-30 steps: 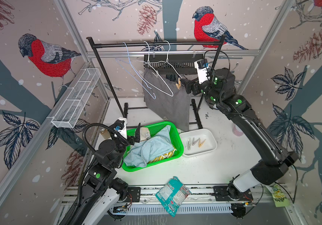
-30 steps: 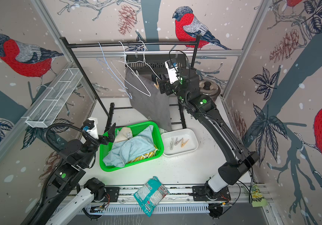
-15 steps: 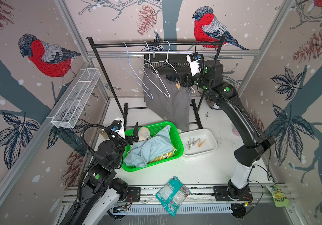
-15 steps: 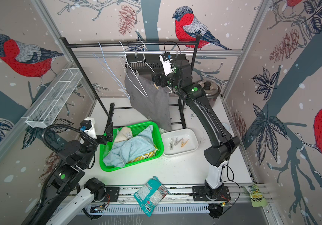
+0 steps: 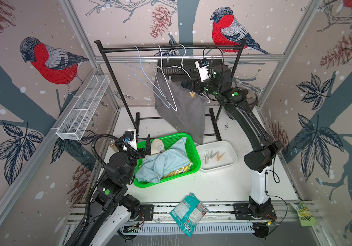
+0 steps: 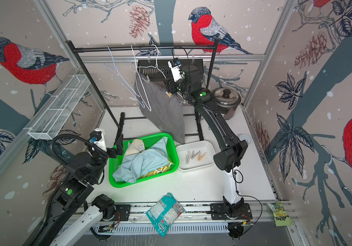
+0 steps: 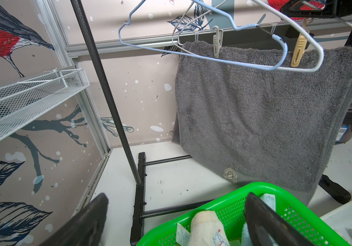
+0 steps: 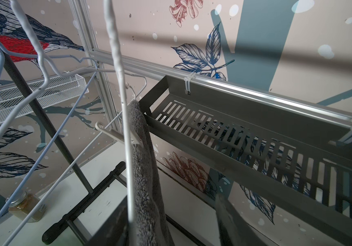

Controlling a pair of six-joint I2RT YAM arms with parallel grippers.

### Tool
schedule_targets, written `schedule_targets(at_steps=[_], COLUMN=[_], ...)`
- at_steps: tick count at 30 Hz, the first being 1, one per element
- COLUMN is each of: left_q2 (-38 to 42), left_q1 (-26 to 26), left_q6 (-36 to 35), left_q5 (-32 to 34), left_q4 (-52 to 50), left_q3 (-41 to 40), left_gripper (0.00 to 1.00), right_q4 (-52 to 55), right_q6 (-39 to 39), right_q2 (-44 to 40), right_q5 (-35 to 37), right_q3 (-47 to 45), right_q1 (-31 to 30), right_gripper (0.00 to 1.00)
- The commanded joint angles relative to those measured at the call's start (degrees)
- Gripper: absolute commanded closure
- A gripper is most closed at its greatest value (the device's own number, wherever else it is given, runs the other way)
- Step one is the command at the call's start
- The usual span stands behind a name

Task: Remove the clothespins securing towels to the hanger
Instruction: Pick up the hanger from the clothesline.

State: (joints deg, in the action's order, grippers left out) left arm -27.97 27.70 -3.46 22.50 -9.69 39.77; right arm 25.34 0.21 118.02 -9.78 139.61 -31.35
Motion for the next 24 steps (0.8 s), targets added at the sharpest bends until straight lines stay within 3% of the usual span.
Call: schedule_targets(at_steps=[1, 7, 10, 24], left_q2=[-0.19, -0.33, -0.46, -0.6], left_q1=[0.07, 0.04, 0.03, 0.04], left_q6=[-0.57, -0.92, -0.93, -1.19], left_q5=[0.57, 0.9, 0.84, 0.65], left_q4=[1.08, 0.99, 1.08, 1.44], left_q3=[0.37, 0.34, 0.26, 0.22], left_gripper=[0.01, 0.01, 0.01, 0.01], right_q4=[-3.18, -3.34, -3.13, -4.25], right_q6=[0.1, -0.77, -1.39, -3.19], right_q2=[0.42, 0.33, -0.21, -3.57], right_q5=[-1.96, -3.74, -3.67, -1.43], right_q3=[0.57, 0.55, 0.57, 0.45], right_q1=[-0.05, -0.06, -0.03, 0.0], right_gripper=[0.56, 0.86, 0.95, 0.99])
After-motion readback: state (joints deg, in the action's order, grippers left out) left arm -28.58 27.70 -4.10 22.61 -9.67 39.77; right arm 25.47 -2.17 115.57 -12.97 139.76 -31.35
